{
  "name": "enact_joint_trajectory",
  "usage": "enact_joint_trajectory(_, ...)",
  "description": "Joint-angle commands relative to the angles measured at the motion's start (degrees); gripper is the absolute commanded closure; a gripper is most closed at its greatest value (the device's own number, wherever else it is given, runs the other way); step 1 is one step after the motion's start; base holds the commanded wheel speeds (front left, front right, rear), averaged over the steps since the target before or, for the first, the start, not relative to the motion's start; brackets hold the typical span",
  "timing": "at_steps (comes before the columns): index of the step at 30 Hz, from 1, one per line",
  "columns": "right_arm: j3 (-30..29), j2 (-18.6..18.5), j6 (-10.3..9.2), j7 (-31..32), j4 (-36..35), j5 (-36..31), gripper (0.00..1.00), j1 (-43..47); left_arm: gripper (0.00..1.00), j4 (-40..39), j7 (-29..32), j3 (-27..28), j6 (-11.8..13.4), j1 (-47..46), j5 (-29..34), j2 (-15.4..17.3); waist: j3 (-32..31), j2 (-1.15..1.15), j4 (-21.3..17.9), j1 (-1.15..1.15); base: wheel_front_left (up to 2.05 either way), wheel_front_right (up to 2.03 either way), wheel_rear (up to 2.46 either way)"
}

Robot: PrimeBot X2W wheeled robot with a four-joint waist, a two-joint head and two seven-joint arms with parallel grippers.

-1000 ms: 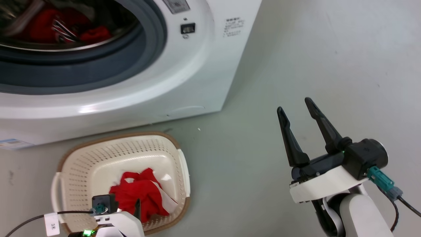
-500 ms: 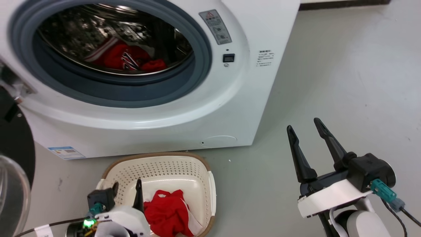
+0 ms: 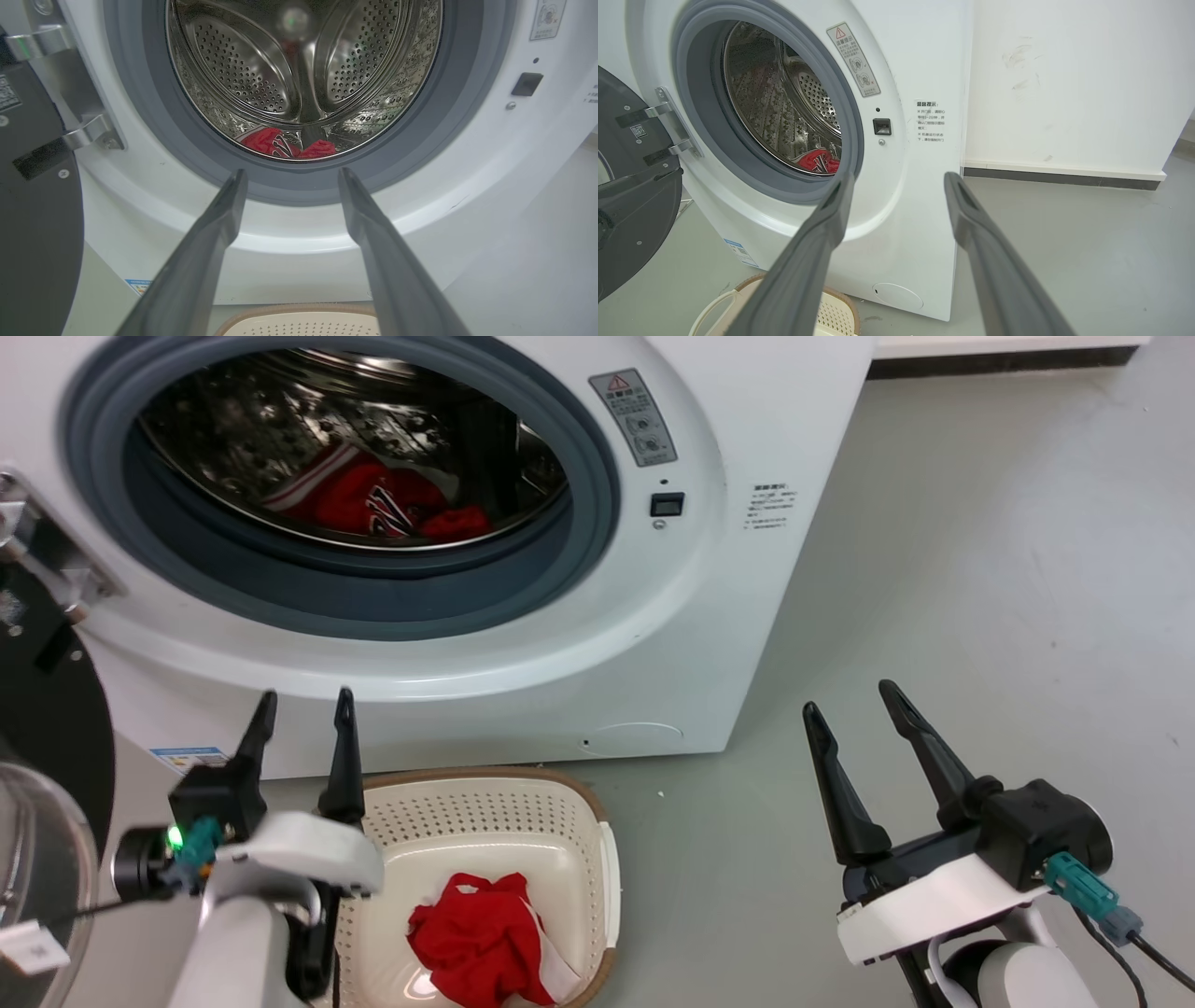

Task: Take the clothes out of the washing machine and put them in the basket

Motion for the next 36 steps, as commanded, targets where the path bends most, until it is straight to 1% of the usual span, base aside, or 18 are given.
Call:
enact_joint_trajectory(1,0.29,0.05,-0.04,-0.28,-0.21,0.20,0.00,-0.70,0.00,0.79,-0.14,-0.29,-0.54,-1.97,0.38,0.71,0.95,0.00,-1.00,0.01,0.00,0.00,0.00)
enact_joint_trajectory(6,0.61,0.05,-0.04,-1.28,-0.01,1.14,0.00,-2.04,0.00,3.03,-0.14,0.01,-1.70,-8.93,0.96,3.89,4.11,0.00,-4.46,0.01,0.00,0.00,0.00)
enact_joint_trajectory(9,1.07,0.06,-0.04,-1.99,0.20,1.77,0.00,-2.90,0.00,4.94,0.62,0.15,-2.18,-13.42,1.47,6.38,6.44,0.00,-6.78,0.01,0.00,0.00,0.00)
enact_joint_trajectory(21,3.98,0.07,-0.04,-6.01,2.08,4.36,0.00,-6.51,0.00,16.91,6.12,0.22,-4.20,-32.39,1.96,16.83,16.95,0.00,-15.09,0.01,0.00,0.00,0.00)
enact_joint_trajectory(27,5.56,0.07,-0.04,-7.93,3.27,6.40,0.00,-8.33,0.00,21.67,10.63,-0.36,-4.86,-40.71,2.62,23.00,21.51,0.00,-18.84,0.01,0.00,0.00,0.00)
enact_joint_trajectory(30,6.18,0.09,-0.04,-8.50,3.89,7.40,0.00,-8.76,0.00,23.32,13.42,-1.50,-5.18,-44.89,3.11,25.72,23.49,0.00,-20.32,0.01,0.00,0.00,0.00)
enact_joint_trajectory(36,8.13,0.09,-0.04,-9.29,5.08,9.48,0.00,-9.89,0.00,25.22,20.82,-4.62,-5.57,-51.98,3.47,30.87,26.52,0.00,-22.82,0.01,0.00,0.00,0.00)
